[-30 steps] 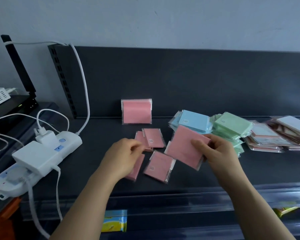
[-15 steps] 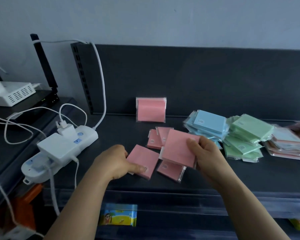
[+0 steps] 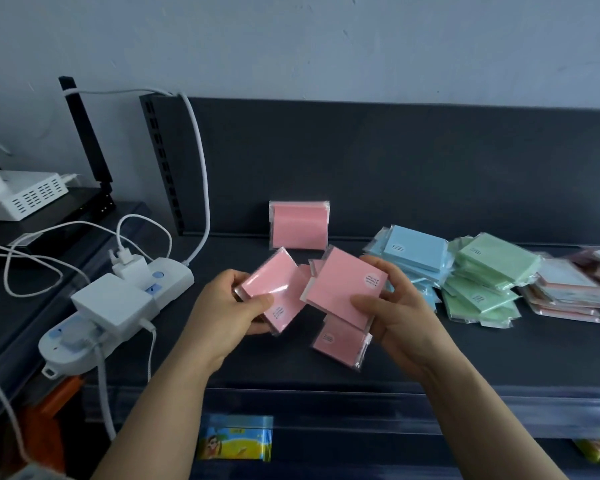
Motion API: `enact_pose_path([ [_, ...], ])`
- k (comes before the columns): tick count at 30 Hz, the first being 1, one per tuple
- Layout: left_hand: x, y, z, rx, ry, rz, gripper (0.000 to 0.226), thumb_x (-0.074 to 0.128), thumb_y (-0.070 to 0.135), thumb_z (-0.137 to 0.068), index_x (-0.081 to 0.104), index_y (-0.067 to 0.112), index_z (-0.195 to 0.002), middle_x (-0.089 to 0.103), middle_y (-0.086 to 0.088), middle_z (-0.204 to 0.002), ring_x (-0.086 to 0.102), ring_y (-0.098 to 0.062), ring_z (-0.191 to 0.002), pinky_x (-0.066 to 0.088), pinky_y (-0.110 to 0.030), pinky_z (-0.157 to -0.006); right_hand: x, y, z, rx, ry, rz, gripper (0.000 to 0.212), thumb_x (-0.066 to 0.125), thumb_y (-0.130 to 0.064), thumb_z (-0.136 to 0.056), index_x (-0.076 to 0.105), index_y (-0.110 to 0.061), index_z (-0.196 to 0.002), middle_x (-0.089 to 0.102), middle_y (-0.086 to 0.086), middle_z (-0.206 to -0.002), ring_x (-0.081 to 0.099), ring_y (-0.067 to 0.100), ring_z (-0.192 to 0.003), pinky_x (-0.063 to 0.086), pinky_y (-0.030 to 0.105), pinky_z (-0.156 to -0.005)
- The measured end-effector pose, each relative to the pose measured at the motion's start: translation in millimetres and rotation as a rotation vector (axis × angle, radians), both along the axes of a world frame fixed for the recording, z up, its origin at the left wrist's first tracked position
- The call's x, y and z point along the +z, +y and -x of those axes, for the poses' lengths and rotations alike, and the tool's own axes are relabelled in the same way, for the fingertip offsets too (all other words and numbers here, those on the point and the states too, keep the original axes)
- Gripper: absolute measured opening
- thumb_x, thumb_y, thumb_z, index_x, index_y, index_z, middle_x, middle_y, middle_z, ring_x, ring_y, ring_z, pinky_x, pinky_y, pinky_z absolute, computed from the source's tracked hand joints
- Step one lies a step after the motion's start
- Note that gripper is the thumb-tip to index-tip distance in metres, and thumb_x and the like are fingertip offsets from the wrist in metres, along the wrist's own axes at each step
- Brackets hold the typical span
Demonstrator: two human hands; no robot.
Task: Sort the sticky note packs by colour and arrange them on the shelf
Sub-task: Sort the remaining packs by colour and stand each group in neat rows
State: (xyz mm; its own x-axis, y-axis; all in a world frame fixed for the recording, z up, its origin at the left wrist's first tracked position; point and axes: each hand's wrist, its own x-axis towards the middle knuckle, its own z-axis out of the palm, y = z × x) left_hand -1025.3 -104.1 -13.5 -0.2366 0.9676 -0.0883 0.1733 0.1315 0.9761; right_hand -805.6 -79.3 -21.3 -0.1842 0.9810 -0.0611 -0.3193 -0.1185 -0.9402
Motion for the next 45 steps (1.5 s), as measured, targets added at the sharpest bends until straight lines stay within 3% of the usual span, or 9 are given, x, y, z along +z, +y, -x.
enact_pose_path([
  [9, 0, -1, -15, -0.142, -0.238, -0.113, 0.033, 0.055, -0.007, -0.091, 0.053, 0.014, -0.117, 0.063, -0.01, -0.116, 0.069, -0.023, -0.101, 0.057, -0.04, -0.085, -1, 2, 23, -0.321, -0.247, -0.062, 0.018, 0.07, -0.015, -0.086, 0.06, -0.008, -0.099, 0.07, 0.015, -0.093, 0.066, 0.024, -0.073, 0.059, 0.039, -0.075],
  [13, 0, -1, -25, -0.214, -0.282, -0.159, 0.029, 0.05, 0.004, -0.097, 0.052, 0.013, -0.124, 0.063, -0.008, -0.121, 0.067, -0.021, -0.107, 0.055, -0.039, -0.091, -4, 2, 34, -0.265, -0.393, -0.067, 0.031, 0.068, -0.036, -0.087, 0.065, -0.005, -0.09, 0.071, 0.008, -0.08, 0.067, 0.017, -0.066, 0.058, 0.032, -0.068],
  [17, -2, 0, -31, -0.216, -0.27, -0.214, 0.037, 0.062, 0.019, -0.09, 0.051, 0.014, -0.125, 0.066, -0.002, -0.119, 0.066, -0.017, -0.109, 0.053, -0.037, -0.094, -4, 0, 36, -0.246, -0.498, -0.08, 0.046, 0.065, -0.046, -0.086, 0.067, -0.004, -0.068, 0.064, 0.0, -0.056, 0.054, 0.007, -0.049, 0.042, 0.015, -0.049],
  [23, -7, 6, -22, -0.139, -0.062, -0.238, 0.028, 0.061, 0.015, -0.093, 0.053, 0.028, -0.116, 0.067, 0.007, -0.111, 0.067, -0.008, -0.1, 0.055, -0.039, -0.092, -5, 1, 35, -0.121, -0.717, -0.177, 0.061, 0.058, -0.048, -0.09, 0.062, 0.008, -0.067, 0.056, 0.006, -0.053, 0.042, 0.009, -0.046, 0.035, 0.02, -0.047],
  [27, -1, 14, -3, 0.057, 0.135, -0.3, 0.024, 0.054, 0.02, -0.095, 0.046, 0.027, -0.117, 0.061, 0.013, -0.107, 0.066, -0.012, -0.097, 0.055, -0.047, -0.088, -8, 15, 25, -0.143, -0.972, -0.385, 0.036, 0.043, -0.025, -0.101, 0.062, 0.004, -0.093, 0.066, 0.013, -0.099, 0.058, 0.019, -0.083, 0.037, 0.027, -0.066],
  [32, 6, 18, 7, 0.169, 0.178, -0.309, 0.018, 0.045, 0.023, -0.1, 0.041, 0.032, -0.115, 0.054, 0.021, -0.101, 0.062, -0.009, -0.092, 0.056, -0.042, -0.085, -17, 18, 25, 0.094, -1.253, -0.514, 0.037, 0.037, -0.017, -0.102, 0.05, -0.007, -0.136, 0.042, 0.005, -0.147, 0.038, 0.017, -0.135, 0.018, 0.01, -0.103],
  [37, 2, 22, 7, 0.234, 0.229, -0.316, 0.026, 0.04, 0.024, -0.102, 0.043, 0.023, -0.128, 0.055, 0.01, -0.107, 0.055, 0.0, -0.086, 0.047, -0.024, -0.071, -13, 17, 24, 0.033, -1.18, -0.546, 0.027, 0.057, -0.022, -0.094, 0.067, -0.014, -0.117, 0.062, -0.004, -0.126, 0.056, 0.013, -0.114, 0.038, 0.016, -0.097],
  [42, -2, 28, 5, 0.256, 0.228, -0.282, 0.028, 0.036, 0.024, -0.103, 0.042, 0.018, -0.13, 0.05, 0.007, -0.111, 0.051, -0.007, -0.087, 0.04, -0.018, -0.064, -5, 35, 30, 0.191, -1.23, -0.412, 0.08, 0.066, -0.038, -0.086, 0.024, -0.022, -0.151, 0.021, -0.007, -0.158, 0.026, 0.013, -0.142, 0.024, 0.028, -0.113],
  [45, -6, 31, 7, 0.269, 0.235, -0.274, 0.029, 0.035, 0.023, -0.103, 0.042, 0.017, -0.131, 0.05, 0.007, -0.11, 0.049, -0.002, -0.082, 0.039, -0.017, -0.062, -8, 41, 26, 0.251, -1.183, -0.381, 0.071, 0.068, -0.033, -0.084, 0.035, -0.025, -0.146, 0.033, -0.01, -0.152, 0.038, 0.01, -0.133, 0.031, 0.022, -0.105],
])
